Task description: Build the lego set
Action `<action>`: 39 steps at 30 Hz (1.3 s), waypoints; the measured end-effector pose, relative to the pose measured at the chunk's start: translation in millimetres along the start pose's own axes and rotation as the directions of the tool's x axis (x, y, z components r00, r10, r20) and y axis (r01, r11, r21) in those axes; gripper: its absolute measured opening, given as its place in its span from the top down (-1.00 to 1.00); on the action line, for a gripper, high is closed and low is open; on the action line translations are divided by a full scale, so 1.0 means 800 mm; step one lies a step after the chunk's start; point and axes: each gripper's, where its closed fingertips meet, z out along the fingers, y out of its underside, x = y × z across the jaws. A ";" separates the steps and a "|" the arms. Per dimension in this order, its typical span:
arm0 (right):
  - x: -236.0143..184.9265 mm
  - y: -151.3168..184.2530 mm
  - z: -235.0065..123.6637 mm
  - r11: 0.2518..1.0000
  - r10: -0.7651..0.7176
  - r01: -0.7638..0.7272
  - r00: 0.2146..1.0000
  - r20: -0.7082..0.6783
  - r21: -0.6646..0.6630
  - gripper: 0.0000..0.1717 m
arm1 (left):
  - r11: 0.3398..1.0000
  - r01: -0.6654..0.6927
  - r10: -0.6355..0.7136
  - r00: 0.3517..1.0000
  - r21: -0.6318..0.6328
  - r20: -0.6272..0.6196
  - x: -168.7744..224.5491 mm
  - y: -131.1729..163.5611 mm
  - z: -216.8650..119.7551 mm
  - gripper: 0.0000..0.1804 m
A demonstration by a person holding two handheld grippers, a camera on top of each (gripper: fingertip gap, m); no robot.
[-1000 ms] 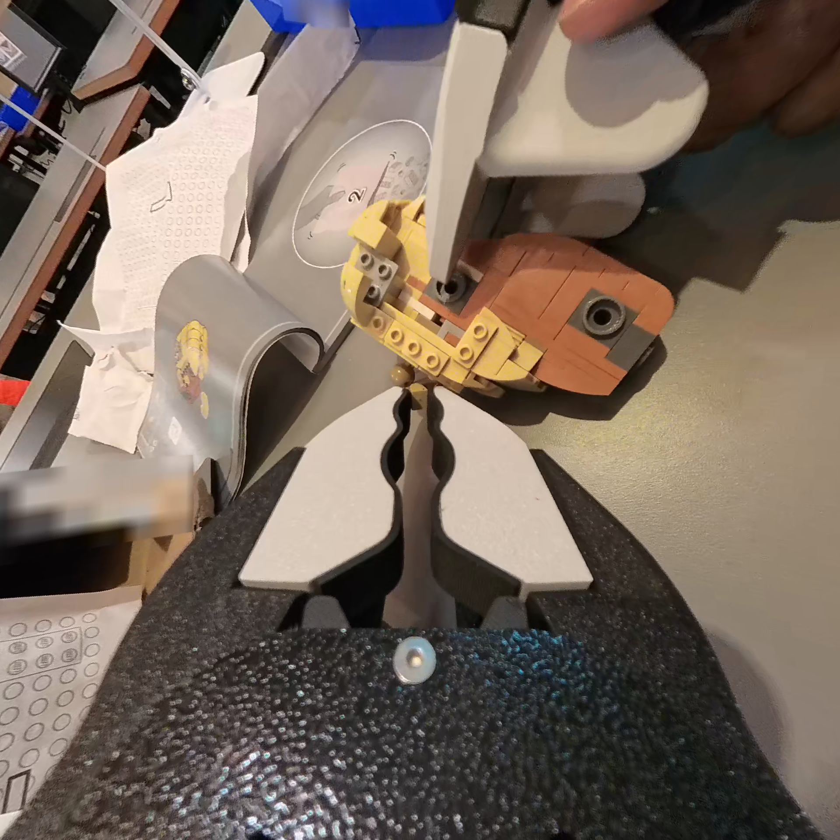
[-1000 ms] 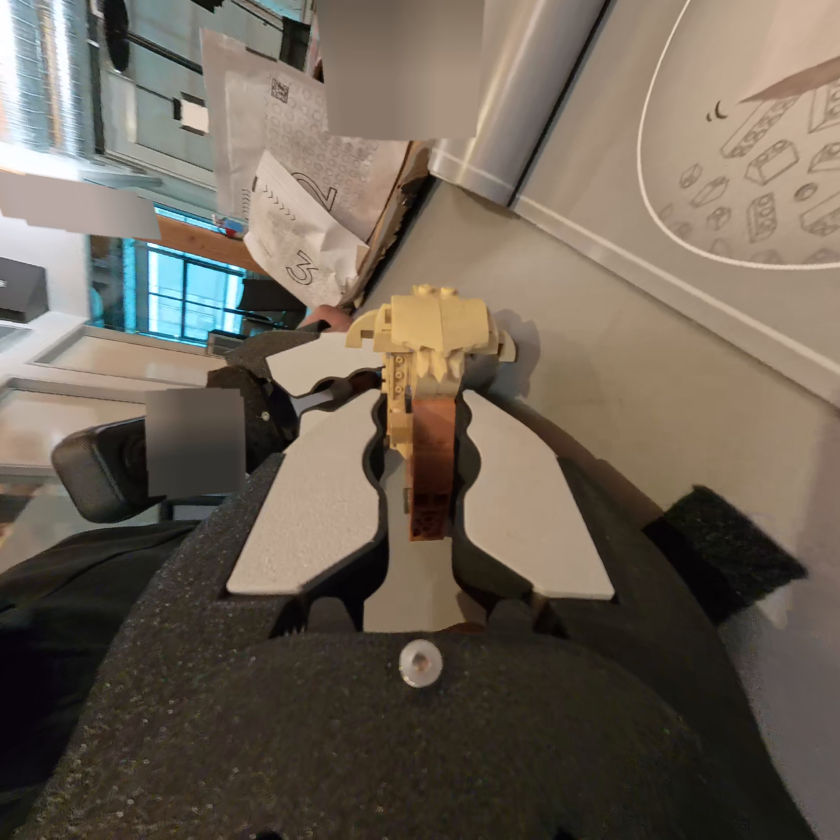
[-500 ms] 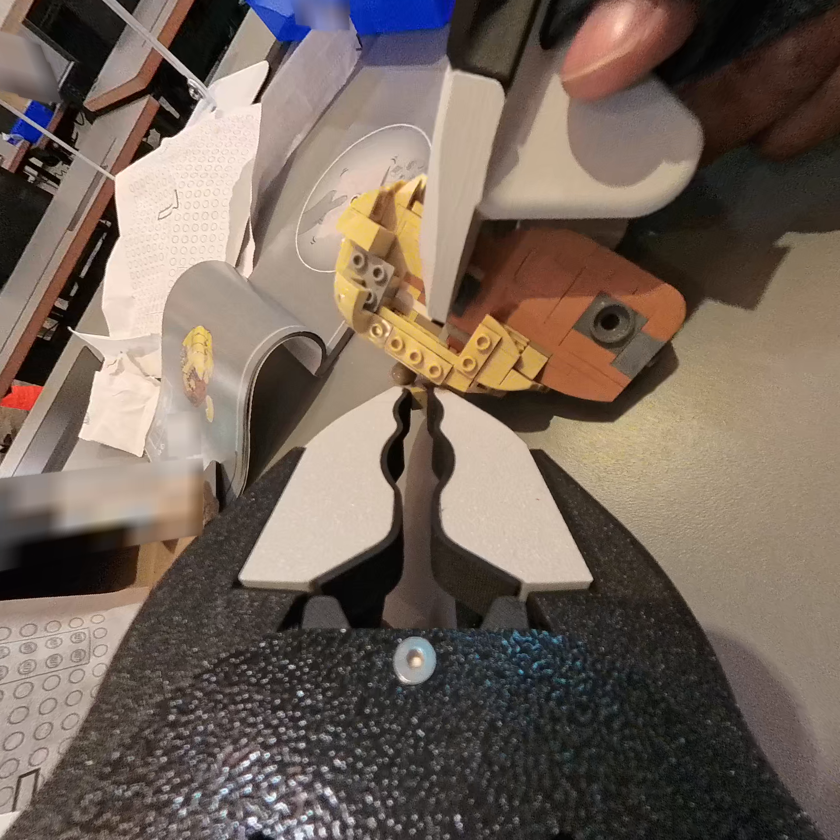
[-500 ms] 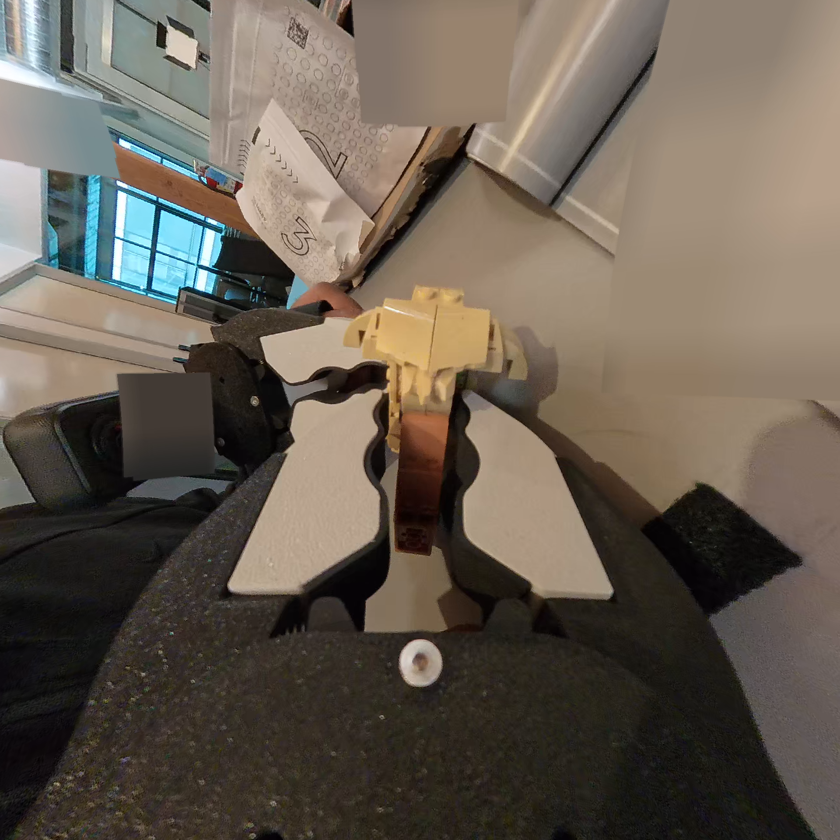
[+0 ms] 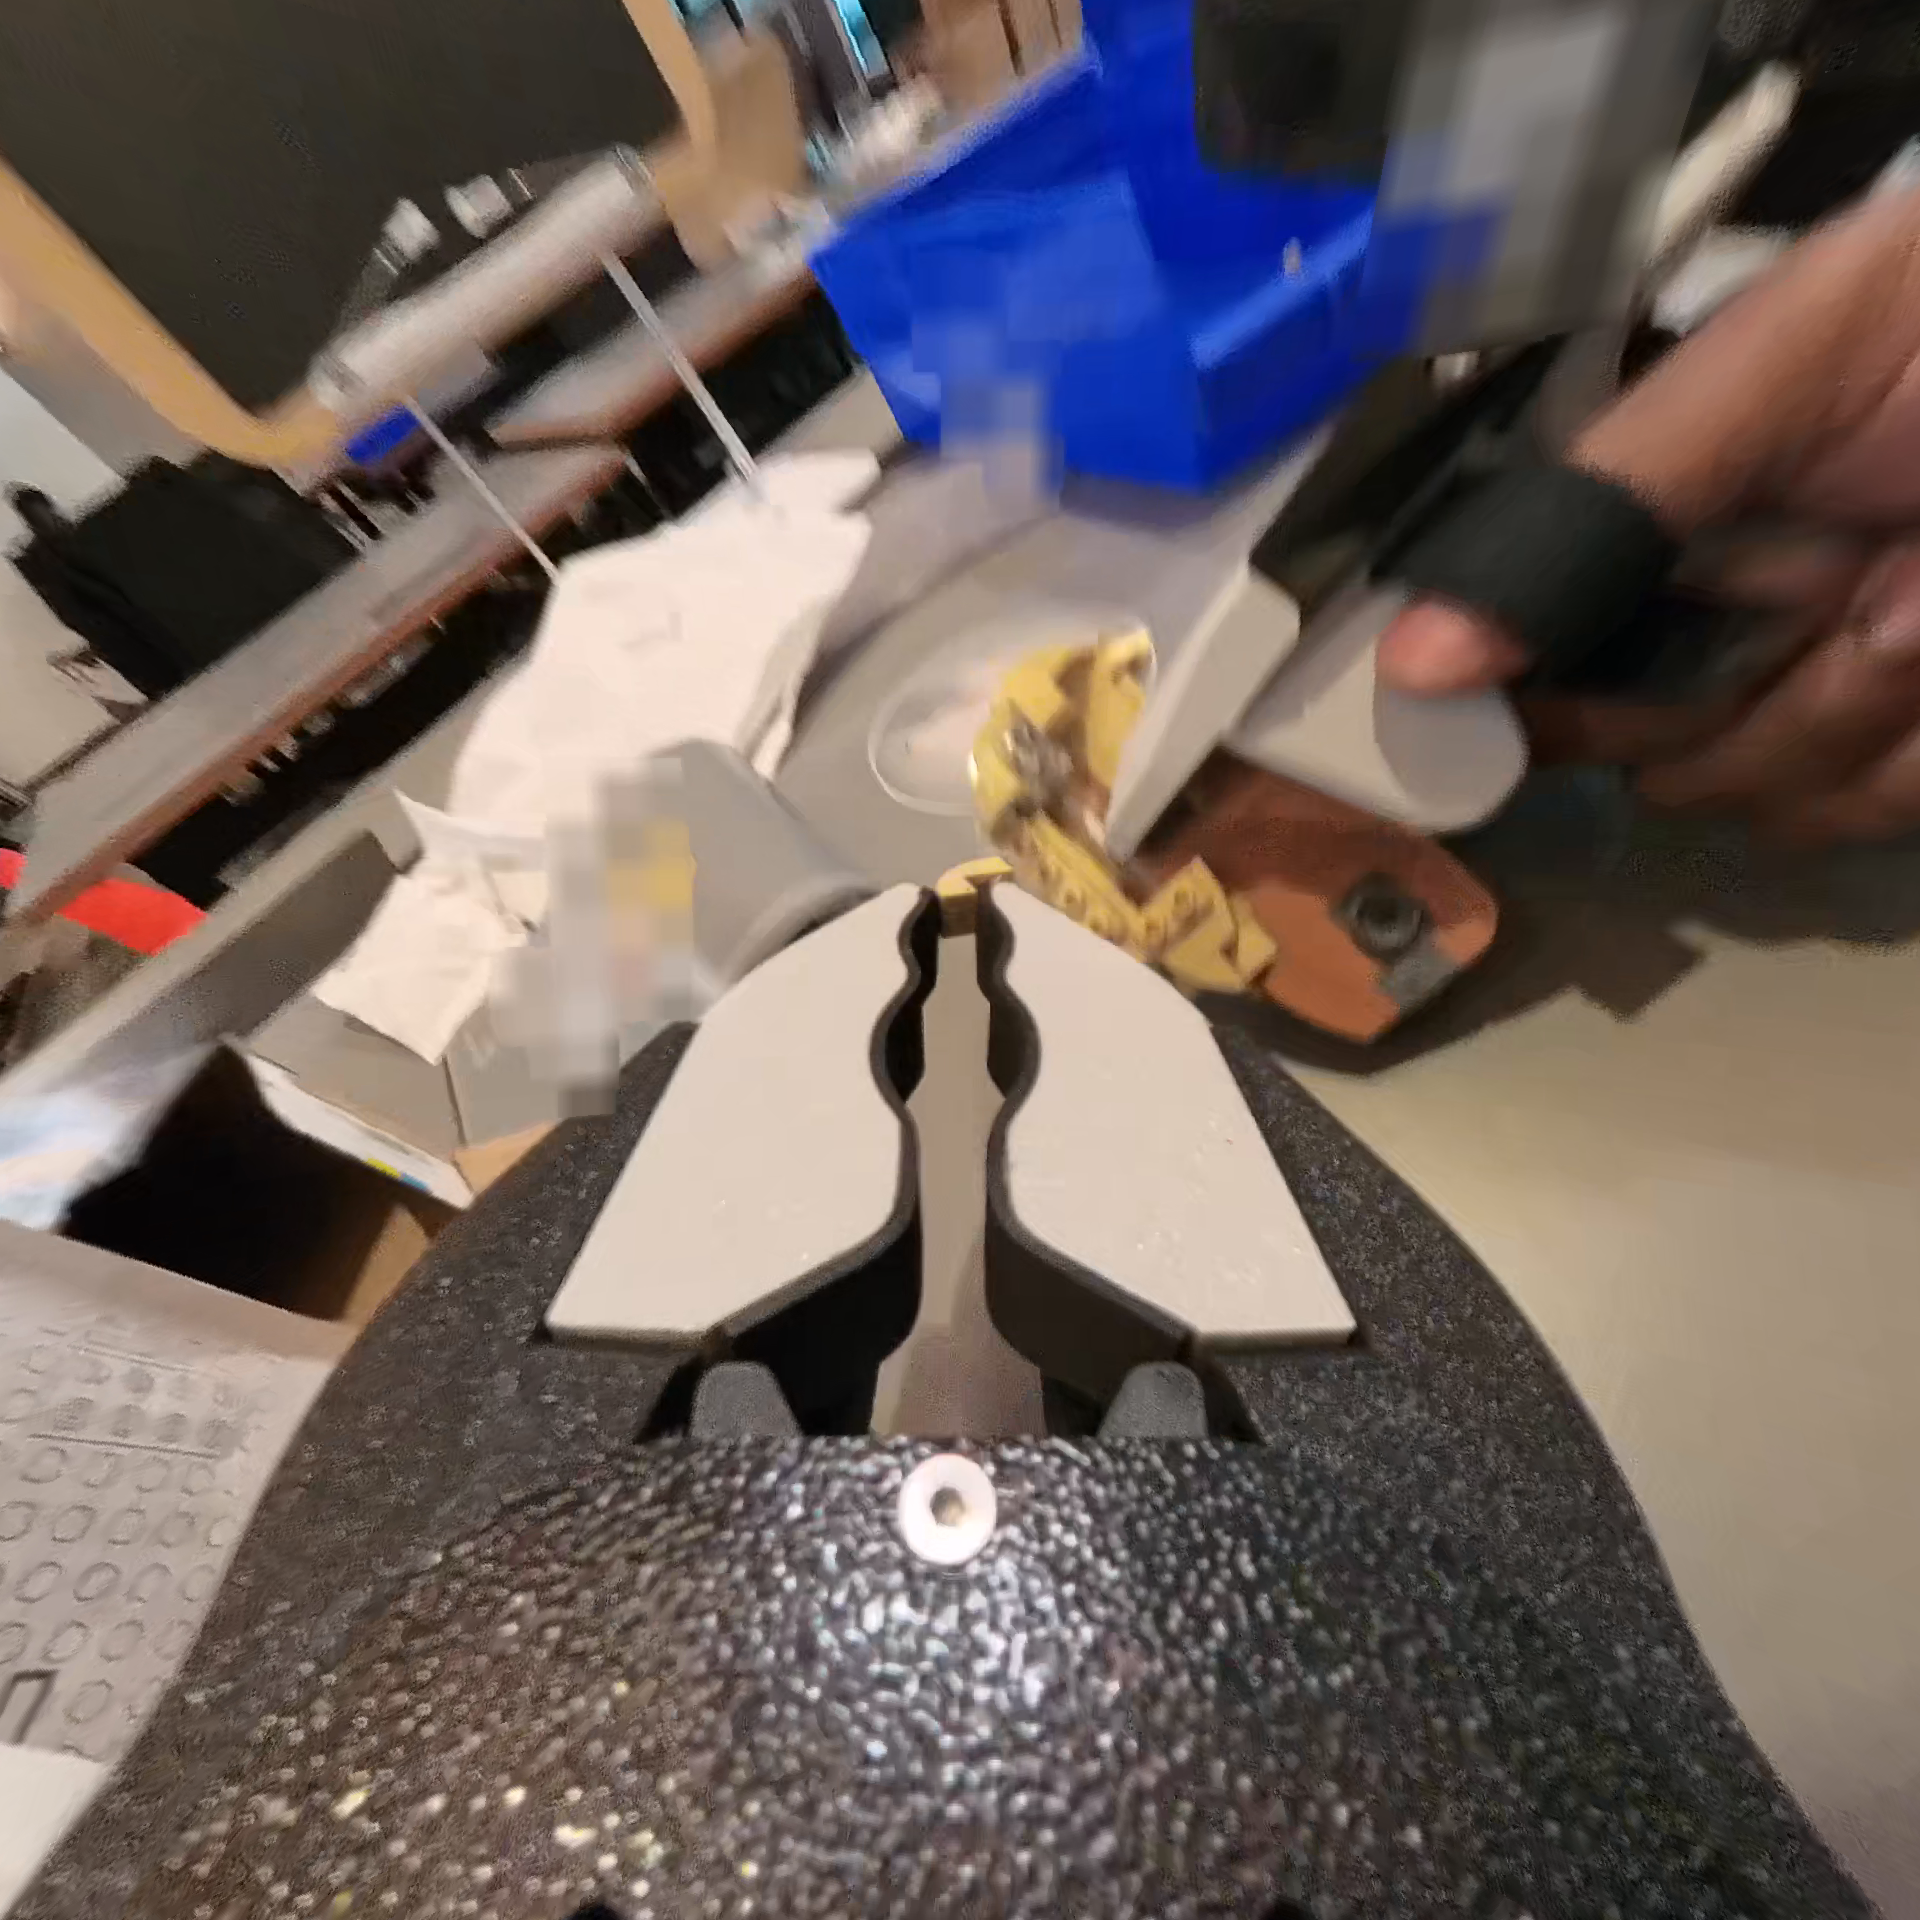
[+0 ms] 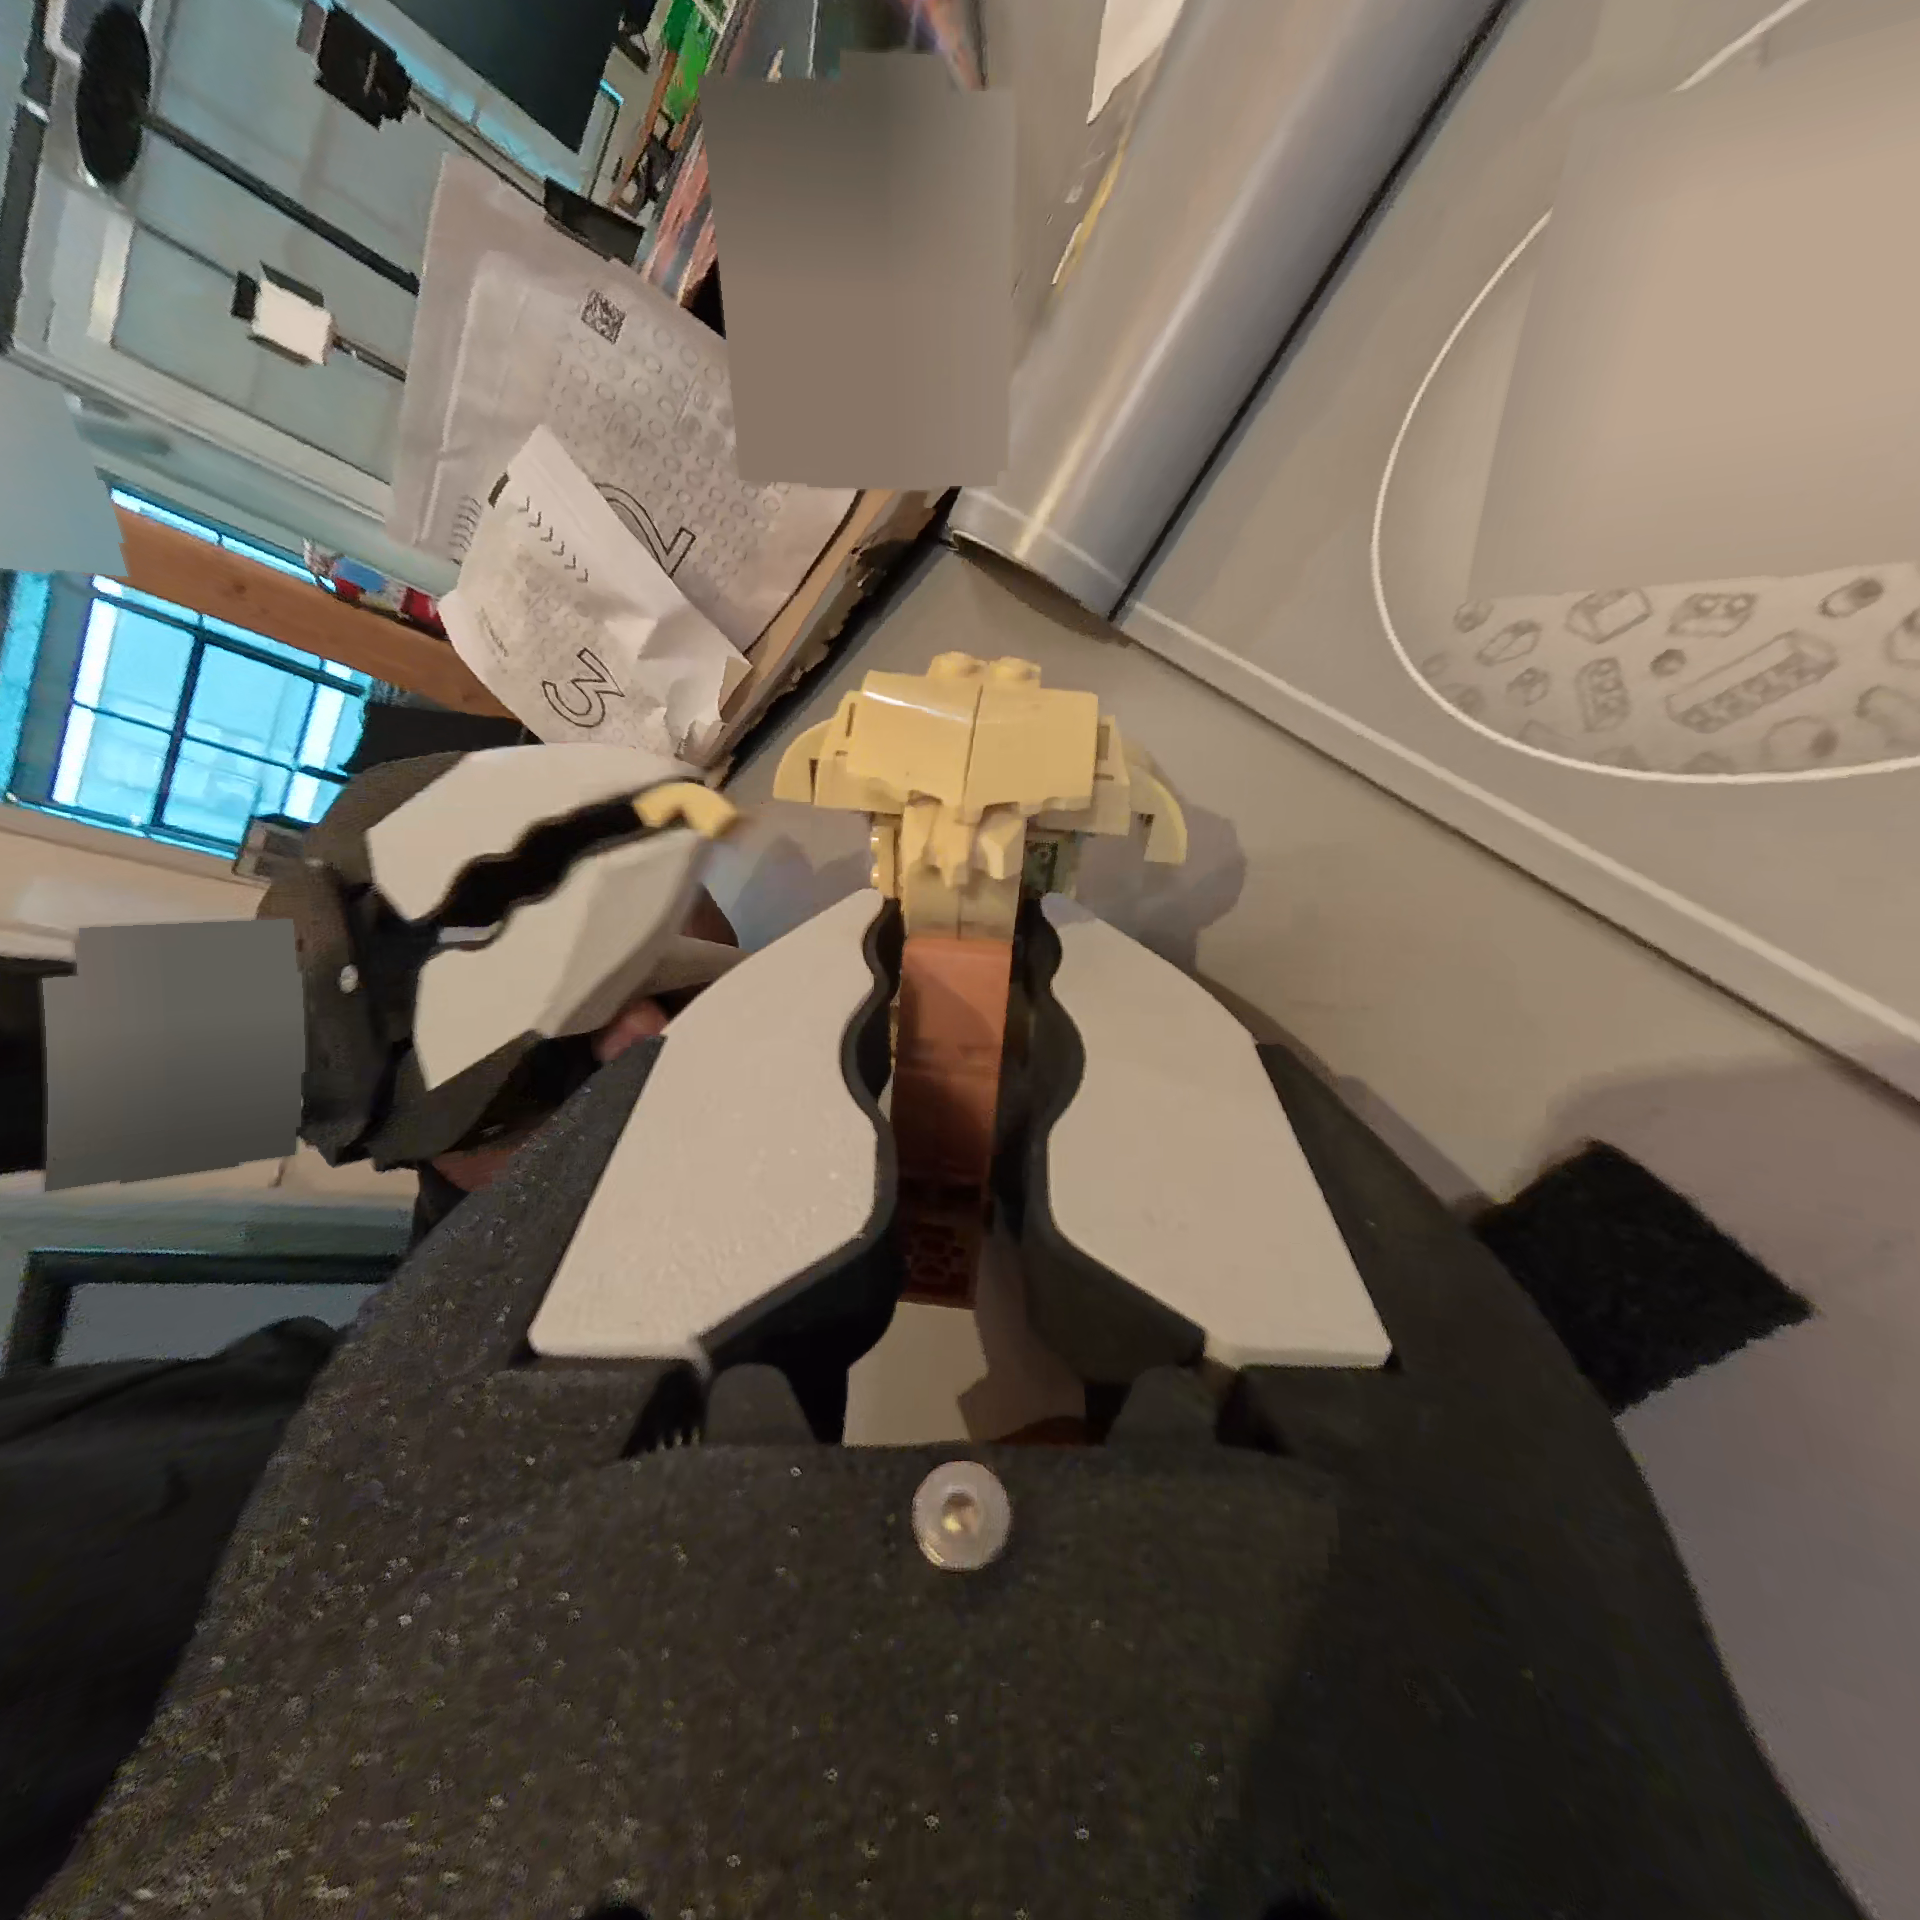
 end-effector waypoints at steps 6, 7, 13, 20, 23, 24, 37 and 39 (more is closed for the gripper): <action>-0.006 0.008 0.009 0.994 0.109 -0.109 0.994 0.030 -0.007 0.74 | 0.978 -0.209 0.208 0.969 -0.012 0.136 -0.009 -0.030 0.007 0.93; -0.006 0.008 0.009 0.993 0.118 -0.118 0.992 0.033 -0.003 0.74 | 0.976 -0.216 0.219 0.967 -0.033 0.129 -0.007 -0.028 0.010 0.93; -0.006 0.008 0.007 0.991 0.133 -0.133 0.990 0.051 -0.008 0.74 | 0.953 -0.275 0.292 0.946 -0.126 0.141 -0.001 -0.028 0.020 0.93; -0.009 0.012 0.004 0.992 0.126 -0.123 0.989 0.078 -0.038 0.74 | 0.901 -0.362 0.402 0.904 -0.238 0.144 0.008 -0.029 0.027 0.93; -0.010 0.012 0.000 0.991 0.135 -0.132 0.986 0.095 -0.034 0.74 | 0.892 -0.355 0.402 0.907 -0.279 0.130 0.010 -0.022 0.028 0.93; -0.010 0.012 0.000 0.990 0.136 -0.133 0.986 0.099 -0.034 0.74 | 0.889 -0.354 0.403 0.906 -0.289 0.130 0.010 -0.021 0.028 0.93; -0.011 0.015 -0.002 0.986 0.165 -0.161 0.980 0.112 -0.044 0.75 | 0.769 -0.495 0.575 0.812 -0.404 0.099 0.013 -0.017 0.027 0.93; -0.012 0.015 -0.002 0.985 0.172 -0.167 0.978 0.117 -0.048 0.75 | 0.742 -0.532 0.610 0.789 -0.408 0.080 0.014 -0.017 0.027 0.93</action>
